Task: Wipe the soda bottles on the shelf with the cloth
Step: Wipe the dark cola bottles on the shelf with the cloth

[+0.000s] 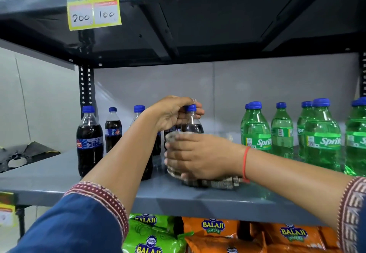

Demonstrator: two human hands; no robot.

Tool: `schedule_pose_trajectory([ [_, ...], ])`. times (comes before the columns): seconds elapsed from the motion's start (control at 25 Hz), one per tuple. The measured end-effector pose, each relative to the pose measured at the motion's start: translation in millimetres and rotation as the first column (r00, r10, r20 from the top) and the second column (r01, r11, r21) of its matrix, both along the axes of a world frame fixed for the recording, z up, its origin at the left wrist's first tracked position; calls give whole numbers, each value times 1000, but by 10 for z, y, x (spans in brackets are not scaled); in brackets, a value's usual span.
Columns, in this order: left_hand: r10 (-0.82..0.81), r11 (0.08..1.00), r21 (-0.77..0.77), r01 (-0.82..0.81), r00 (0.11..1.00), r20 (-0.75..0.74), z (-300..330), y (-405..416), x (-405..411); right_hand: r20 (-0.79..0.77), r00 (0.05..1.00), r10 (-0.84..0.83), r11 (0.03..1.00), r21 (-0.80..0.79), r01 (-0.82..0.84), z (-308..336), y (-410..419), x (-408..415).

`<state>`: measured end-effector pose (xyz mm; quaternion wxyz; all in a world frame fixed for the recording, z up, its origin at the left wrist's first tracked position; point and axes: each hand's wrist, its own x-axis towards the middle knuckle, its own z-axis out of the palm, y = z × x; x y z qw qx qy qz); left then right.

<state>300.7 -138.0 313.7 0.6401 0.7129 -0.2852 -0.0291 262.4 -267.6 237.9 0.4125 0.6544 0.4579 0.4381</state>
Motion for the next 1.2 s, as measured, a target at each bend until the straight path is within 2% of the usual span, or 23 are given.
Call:
schedule_pose_trajectory([
  [0.08, -8, 1000, 4, 8, 1000, -4, 5, 11, 7, 59, 998, 22, 1000, 8, -23, 43, -63, 37],
  [0.2, -18, 1000, 15, 18, 1000, -1, 7, 15, 17, 71, 996, 55, 997, -65, -50, -3, -104, 59],
  [0.32, -27, 1000, 6, 27, 999, -25, 10, 18, 21, 87, 995, 53, 999, -15, -52, 31, -94, 61],
  [0.4, -18, 1000, 16, 18, 1000, -8, 3, 21, 30, 85, 994, 71, 996, -54, -67, 16, -76, 72],
  [0.52, -18, 1000, 0, 18, 999, -36, 9, 20, 23, 71, 993, 96, 995, 13, -97, 69, -75, 71],
  [0.64, -10, 1000, 16, 11, 1000, -23, 13, 1, 15, 22, 995, 97, 995, -21, -97, 94, -96, 64],
  [0.76, -17, 1000, -5, 17, 998, -59, 13, -6, 25, 55, 995, 85, 995, 47, -87, 116, -108, 72],
  [0.88, -33, 999, 7, 33, 998, -49, 15, 8, 38, -23, 992, 123, 992, 20, -123, 83, -78, 84],
  [0.96, -44, 999, -6, 44, 996, -72, 7, 13, 38, -7, 994, 107, 993, 59, -106, 86, -83, 75],
  [1.2, -52, 998, 24, 52, 998, -37, 9, 18, 30, -10, 997, 76, 997, 4, -76, 24, -104, 55],
])
